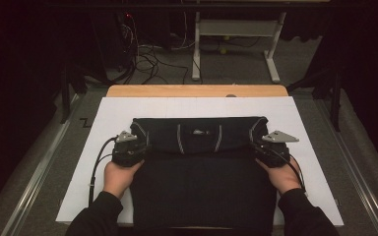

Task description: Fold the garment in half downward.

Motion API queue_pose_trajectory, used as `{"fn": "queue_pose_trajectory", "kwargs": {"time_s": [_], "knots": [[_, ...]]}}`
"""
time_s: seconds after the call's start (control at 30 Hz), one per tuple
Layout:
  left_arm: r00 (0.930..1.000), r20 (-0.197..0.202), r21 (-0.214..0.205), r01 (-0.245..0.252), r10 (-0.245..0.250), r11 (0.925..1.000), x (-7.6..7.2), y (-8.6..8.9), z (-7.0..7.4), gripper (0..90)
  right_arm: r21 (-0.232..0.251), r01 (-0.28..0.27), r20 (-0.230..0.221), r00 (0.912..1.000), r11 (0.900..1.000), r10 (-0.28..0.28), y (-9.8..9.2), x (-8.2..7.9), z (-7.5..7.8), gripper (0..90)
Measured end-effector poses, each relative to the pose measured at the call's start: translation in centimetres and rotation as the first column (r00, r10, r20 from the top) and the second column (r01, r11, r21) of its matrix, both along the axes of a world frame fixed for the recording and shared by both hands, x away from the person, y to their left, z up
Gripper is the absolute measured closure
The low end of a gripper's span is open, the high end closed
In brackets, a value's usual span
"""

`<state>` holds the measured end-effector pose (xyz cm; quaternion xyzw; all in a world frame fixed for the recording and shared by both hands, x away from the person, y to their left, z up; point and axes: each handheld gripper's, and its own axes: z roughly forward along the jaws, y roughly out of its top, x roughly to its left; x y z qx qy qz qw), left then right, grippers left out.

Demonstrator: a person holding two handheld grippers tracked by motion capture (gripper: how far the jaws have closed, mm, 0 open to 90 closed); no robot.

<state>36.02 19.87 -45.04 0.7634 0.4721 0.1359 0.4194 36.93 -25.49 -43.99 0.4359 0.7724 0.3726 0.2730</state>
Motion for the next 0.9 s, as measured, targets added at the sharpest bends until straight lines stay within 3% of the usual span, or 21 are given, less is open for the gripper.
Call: {"fn": "queue_pose_trajectory", "kwargs": {"time_s": [0.2,0.4,0.5,0.63,0.77,0.83,0.87,0.9], "knots": [[0.9986,0.011,-0.055,0.052,-0.051,0.9971,-2.9,0.6,0.4,73.3,0.013,-0.038,0.054,0.9978,0.9992,0.037,-0.7,-3.2,0.6,78.6],[0.9967,-0.02,-0.047,0.078,-0.079,0.9959,-5.8,0.9,-0.5,73.3,-0.001,-0.06,0.052,0.9968,0.9982,0.06,-1.4,-6.8,-0.5,78.5],[0.9946,-0.028,-0.021,0.1,-0.1,0.9948,-7.2,0.8,-1.0,73.2,-0.032,-0.069,0.056,0.9959,0.9971,0.07,-1.6,-8.2,-0.9,78.4],[0.9918,-0.043,-0.038,0.118,-0.12,0.9922,-8.7,0.9,-1.4,73.1,-0.031,-0.069,0.057,0.9958,0.9971,0.071,-2.0,-9.4,-1.0,78.3],[0.9915,-0.033,0.0,0.126,-0.126,0.992,-9.4,0.9,-1.5,72.7,-0.034,-0.078,0.029,0.9965,0.9964,0.079,-2.3,-10.1,-1.6,77.6],[0.9912,-0.045,0.01,0.125,-0.124,0.9921,-9.4,0.9,-1.8,71.7,-0.05,-0.087,-0.006,0.9962,0.9949,0.087,-2.3,-10.3,-2.2,76.5],[0.9892,-0.084,0.019,0.122,-0.12,0.9924,-9.1,0.9,-2.5,71.0,-0.058,-0.089,-0.027,0.9958,0.9944,0.087,-2.3,-10.3,-2.6,75.6],[0.9883,-0.091,0.014,0.124,-0.122,0.9922,-9.1,1.0,-2.7,70.3,-0.059,-0.094,-0.051,0.9945,0.9938,0.091,-2.3,-10.3,-2.9,74.8]]}}
